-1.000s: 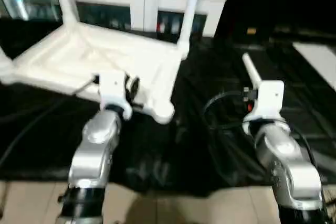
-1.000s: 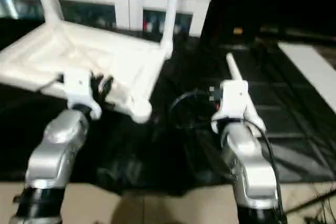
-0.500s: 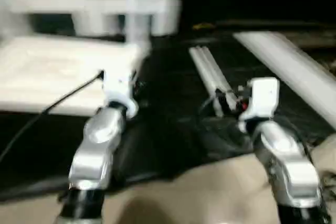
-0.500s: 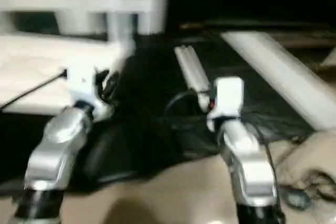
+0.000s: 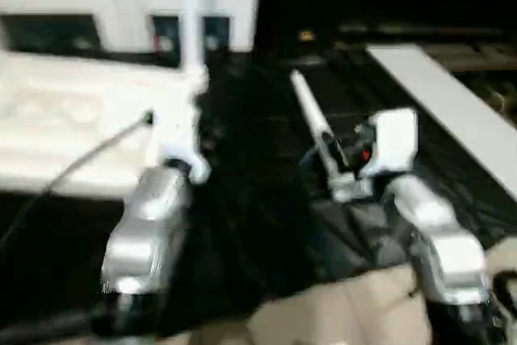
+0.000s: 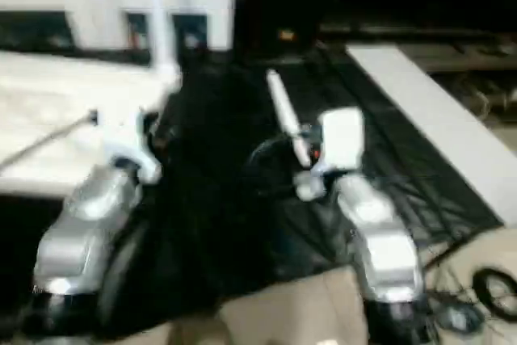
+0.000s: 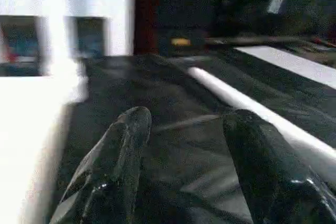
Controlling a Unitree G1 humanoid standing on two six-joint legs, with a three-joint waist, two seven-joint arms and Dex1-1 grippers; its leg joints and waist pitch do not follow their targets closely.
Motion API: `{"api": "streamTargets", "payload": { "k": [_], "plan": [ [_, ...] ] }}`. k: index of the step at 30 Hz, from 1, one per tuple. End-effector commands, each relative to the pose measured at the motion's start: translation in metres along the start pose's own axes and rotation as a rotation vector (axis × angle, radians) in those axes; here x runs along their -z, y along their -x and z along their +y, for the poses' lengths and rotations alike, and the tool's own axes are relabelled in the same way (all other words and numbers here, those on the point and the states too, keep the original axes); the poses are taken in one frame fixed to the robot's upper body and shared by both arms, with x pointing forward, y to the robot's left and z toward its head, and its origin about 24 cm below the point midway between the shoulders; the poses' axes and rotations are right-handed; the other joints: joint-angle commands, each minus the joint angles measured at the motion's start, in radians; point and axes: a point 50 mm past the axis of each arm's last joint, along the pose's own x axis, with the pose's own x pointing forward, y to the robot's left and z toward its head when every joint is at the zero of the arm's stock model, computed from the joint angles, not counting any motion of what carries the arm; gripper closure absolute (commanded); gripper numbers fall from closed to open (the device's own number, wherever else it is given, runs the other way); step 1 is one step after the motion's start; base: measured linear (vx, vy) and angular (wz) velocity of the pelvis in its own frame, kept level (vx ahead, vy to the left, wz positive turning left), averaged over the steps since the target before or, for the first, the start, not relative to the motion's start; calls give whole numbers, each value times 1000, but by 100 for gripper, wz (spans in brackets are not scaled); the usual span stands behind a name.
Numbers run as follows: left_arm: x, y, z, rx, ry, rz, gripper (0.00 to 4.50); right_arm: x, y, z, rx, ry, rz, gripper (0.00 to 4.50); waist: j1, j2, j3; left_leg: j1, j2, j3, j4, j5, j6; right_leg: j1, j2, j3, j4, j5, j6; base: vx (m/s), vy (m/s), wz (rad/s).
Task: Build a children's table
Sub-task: Pick table leg
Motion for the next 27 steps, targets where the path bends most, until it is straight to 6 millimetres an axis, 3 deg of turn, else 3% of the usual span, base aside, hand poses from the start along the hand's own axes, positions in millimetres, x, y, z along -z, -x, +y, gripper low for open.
{"api": "streamTargets", "payload": {
  "k": [1,2,3,4,5,6,7,8,9,11,13,14,15,16,17,18,20,21,22,23,24,25,27],
  "plan": [
    [-4,2,1,24,-20,-14,139,-4,-8,-8,24,-4,28,17,5,12,-72,-21,35,-5,-60,352,77,120,-33,27,-40,715,-219,13,-70,-7],
    [-4,2,1,33,-25,-15,136,-4,-10,-10,24,-18,43,9,2,16,-69,-16,42,-5,-65,328,75,116,-30,24,-47,619,-237,0,0,0],
    [-5,2,2,38,-31,-15,126,-3,-12,-12,26,-23,64,3,-3,24,-59,-8,60,-1,-77,237,75,104,-26,19,-64,369,-276,0,0,0],
    [-5,2,2,38,-33,-14,115,-3,-13,-13,24,-24,71,0,-2,28,-57,-6,68,0,-81,186,68,102,-27,18,-71,253,-286,-72,-22,-6],
    [-6,1,1,66,-38,-8,107,-3,-18,-17,17,-14,109,0,0,38,-53,-1,75,0,-84,138,57,96,-27,17,-76,163,-291,-91,-6,-2],
    [-6,0,0,104,-56,3,103,-2,-25,-22,15,19,157,0,-5,35,-38,7,84,6,-97,-59,19,82,-25,15,-99,-96,-272,-91,-6,-2],
    [-6,0,0,104,-56,3,101,-2,-25,-22,15,19,157,0,-5,35,-32,14,87,9,-101,-133,2,74,-24,12,-108,-184,-260,-83,1,6],
    [-7,0,-4,166,-87,21,94,0,-34,-27,19,36,203,0,-9,39,-21,25,86,15,-104,-252,-33,58,-23,9,-125,-329,-226,-82,4,10],
    [-7,0,-6,200,-111,34,83,1,-39,-30,19,38,227,0,-14,36,-24,26,84,18,-102,-305,-60,55,-23,5,-131,-415,-187,-82,4,10],
    [-7,-1,-7,223,-130,51,64,2,-46,-32,11,37,251,0,-9,43,-24,16,85,20,-106,-280,-76,54,-26,9,-136,-421,-151,-86,-9,7],
    [-7,-1,-8,250,-131,65,52,2,-51,-33,6,28,262,0,-10,42,-25,13,84,18,-106,-288,-81,55,-28,5,-138,-444,-143,-73,-16,3],
    [-8,1,-10,306,-195,82,44,0,-64,-31,-20,44,277,0,-8,45,-30,9,85,18,-105,-271,-82,58,-33,3,-136,-432,-143,-55,-19,-1],
    [-8,1,-11,311,-198,83,44,0,-65,-30,-23,44,282,0,-12,46,-33,10,86,16,-102,-274,-84,53,-34,1,-131,-429,-155,-55,-19,-1],
    [-9,3,-12,345,-219,90,34,-2,-74,-26,-65,38,307,0,-13,36,-33,0,86,17,-103,-264,-79,60,-36,-2,-130,-424,-161,0,0,0],
    [-10,4,-13,357,-212,99,22,-2,-77,-22,-90,7,319,0,-15,39,-33,-2,87,16,-103,-261,-79,60,-38,-3,-127,-420,-168,0,0,0],
    [-10,5,-13,375,-205,110,13,-2,-80,-19,-118,-30,341,0,-17,26,-31,-6,88,23,-100,-242,-67,59,-39,-4,-133,-421,-175,0,0,0],
    [-11,7,-14,402,-204,120,8,-2,-83,-17,-131,-39,359,0,-12,33,-33,-7,91,25,-98,-203,-65,60,-42,-4,-131,-415,-175,0,0,0],
    [-11,7,-14,402,-204,120,8,-2,-83,-17,-131,-39,359,0,-11,33,-36,-8,93,26,-98,-167,-62,61,-41,-5,-121,-366,-193,0,0,0],
    [-11,9,-16,422,-205,129,8,-1,-84,-15,-149,-37,369,0,-9,24,-38,-10,95,29,-98,-152,-58,62,-41,-5,-119,-340,-202,0,0,0],
    [-12,11,-16,436,-207,136,8,0,-85,-14,-162,-36,375,0,-4,32,-40,-8,98,31,-96,-118,-55,61,-40,-5,-109,-279,-229,0,0,0],
    [-12,15,-17,460,-206,156,8,5,-88,-10,-198,-44,404,0,-3,29,-43,-11,101,33,-95,-86,-49,66,-41,-8,-99,-229,-253,0,0,0],
    [-11,15,-17,461,-205,158,8,5,-88,-10,-199,-45,406,0,1,32,-44,-13,101,37,-93,-59,-39,67,-41,-9,-97,-187,-270,0,0,0],
    [-9,21,-21,502,-192,191,8,18,-86,-7,-216,-25,470,0,9,14,-48,-18,102,45,-90,9,-21,72,-41,-9,-84,-106,-293,53,-21,0]
  ]
}}
